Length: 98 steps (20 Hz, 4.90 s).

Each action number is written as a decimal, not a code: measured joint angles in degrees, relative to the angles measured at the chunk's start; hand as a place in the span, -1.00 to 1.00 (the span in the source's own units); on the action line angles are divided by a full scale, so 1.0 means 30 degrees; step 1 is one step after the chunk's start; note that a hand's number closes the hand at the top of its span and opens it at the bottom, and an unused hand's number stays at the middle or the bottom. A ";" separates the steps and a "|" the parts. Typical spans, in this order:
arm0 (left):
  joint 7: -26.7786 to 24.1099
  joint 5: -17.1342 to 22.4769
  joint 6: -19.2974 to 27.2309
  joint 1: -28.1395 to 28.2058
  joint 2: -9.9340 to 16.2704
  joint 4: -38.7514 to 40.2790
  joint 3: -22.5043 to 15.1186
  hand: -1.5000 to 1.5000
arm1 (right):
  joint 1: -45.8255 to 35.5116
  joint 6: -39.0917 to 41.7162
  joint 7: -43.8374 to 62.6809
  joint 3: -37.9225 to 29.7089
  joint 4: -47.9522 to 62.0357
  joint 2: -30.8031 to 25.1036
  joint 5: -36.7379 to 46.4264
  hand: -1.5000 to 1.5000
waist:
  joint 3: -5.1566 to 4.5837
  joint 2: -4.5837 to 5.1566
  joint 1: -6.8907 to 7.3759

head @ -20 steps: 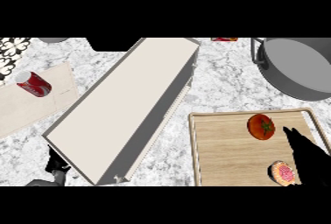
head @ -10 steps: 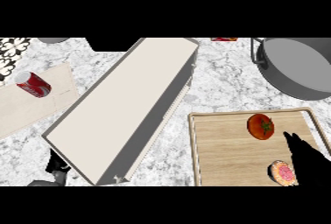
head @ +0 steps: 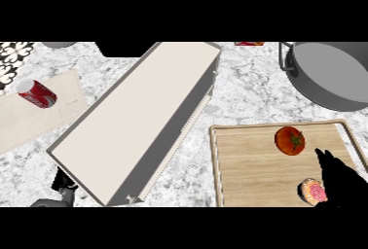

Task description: Pick the cupcake from the tray and place it in the tiered shelf

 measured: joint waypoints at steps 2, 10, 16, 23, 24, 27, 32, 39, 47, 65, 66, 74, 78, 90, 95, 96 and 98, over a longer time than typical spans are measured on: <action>0.0016 -0.0163 -0.0182 -0.0032 -0.0101 0.0014 0.0179 0.00 | -0.0074 0.0015 -0.0316 0.0058 0.0470 0.0621 0.0462 1.00 | -0.0037 -0.0027 0.0001; 0.0033 -0.0792 -0.0334 0.0174 -0.0582 -0.0056 0.0556 0.00 | -0.0850 0.0431 -0.1868 -0.0127 0.1436 0.1435 0.1802 1.00 | -0.0196 -0.0102 -0.0034; 0.0438 -0.1025 -0.0559 0.0320 -0.0843 -0.0398 0.0835 0.00 | -0.0981 0.0082 -0.2191 -0.0369 0.1309 0.1964 0.3335 1.00 | -0.0156 -0.0068 -0.0026; 0.0329 -0.1281 -0.0744 0.0193 -0.0959 -0.0348 0.0907 0.00 | -0.2406 0.0748 -0.5104 0.0392 -0.0054 0.1491 0.3212 1.00 | -0.0022 0.0035 0.0267; 0.0343 -0.1252 -0.0842 0.0089 -0.0966 -0.0315 0.0873 0.00 | -0.2727 0.0932 -0.6349 0.0898 -0.0267 0.1247 0.2923 1.00 | -0.0008 0.0059 0.0403; 0.0329 -0.1270 -0.1045 -0.0164 -0.0996 -0.0223 0.0733 0.00 | -0.4055 0.1465 -1.0063 0.1871 -0.0919 0.0641 0.1758 1.00 | 0.0027 0.0120 0.0734; 0.0386 -0.1302 -0.0950 -0.0192 -0.1032 -0.0053 0.0931 0.00 | -0.6215 0.2130 -1.4768 0.0193 -0.1606 -0.0720 -0.0608 1.00 | 0.0006 0.0067 0.0386; 0.0250 -0.1249 -0.1160 0.0076 -0.0953 -0.0135 0.1110 0.00 | -0.8888 0.2795 -1.6136 -0.3978 -0.2225 0.0084 -0.5461 1.00 | 0.0004 -0.0004 0.0133; -0.0039 -0.1635 -0.1000 0.0155 -0.1329 0.0027 0.1168 0.00 | -1.5046 0.3450 -1.2836 -0.5234 0.0219 0.2239 -0.7539 1.00 | -0.0013 0.0015 0.0266; 0.0092 -0.2032 -0.1503 -0.0200 -0.1477 0.0136 0.1521 0.00 | -2.5437 0.0230 -1.3755 -0.3263 1.3039 0.7661 -0.2784 1.00 | -0.0020 0.0101 0.0479; 0.0198 -0.2039 -0.1532 -0.0164 -0.1495 0.0046 0.1494 0.00 | -2.5590 -0.0116 -1.4107 -0.3056 1.3800 0.8028 -0.2463 1.00 | -0.0021 0.0111 0.0507; 0.0272 -0.2313 -0.1340 -0.0669 -0.1895 0.0403 0.1538 0.00 | -2.7397 -0.1766 -1.5226 -0.1662 1.9046 1.0386 -0.1725 1.00 | -0.0022 0.0157 0.0704; 0.0097 -0.2332 -0.1514 -0.0758 -0.1986 0.0382 0.1406 0.00 | -2.7039 -0.1304 -1.5146 -0.2490 2.0029 1.0687 -0.5149 -1.00 | 0.0004 0.0182 0.1053; 0.0070 -0.2302 -0.1972 -0.1313 -0.1995 0.0851 0.1399 0.00 | -2.6916 -0.3429 -1.5283 -0.4684 2.2110 1.0844 -1.5607 -1.00 | 0.0002 0.0179 0.1324; 0.0157 -0.2195 -0.1876 -0.0781 -0.1907 0.0492 0.1646 0.00 | -2.7354 -0.6621 -1.6338 -0.6201 2.2361 1.0618 -1.6424 -1.00 | -0.0007 0.0124 0.0863; -0.0035 -0.2205 -0.1901 -0.0542 -0.1874 0.0387 0.1639 0.00 | -2.7350 -0.7087 -1.6612 -0.6629 2.2492 1.0317 -1.6501 -1.00 | -0.0002 0.0126 0.0813; -0.0127 -0.2181 -0.1910 -0.0474 -0.1811 0.0381 0.1746 0.00 | -2.7331 -0.7886 -1.6978 -0.7244 2.2779 0.9528 -1.6435 -1.00 | 0.0002 0.0132 0.0649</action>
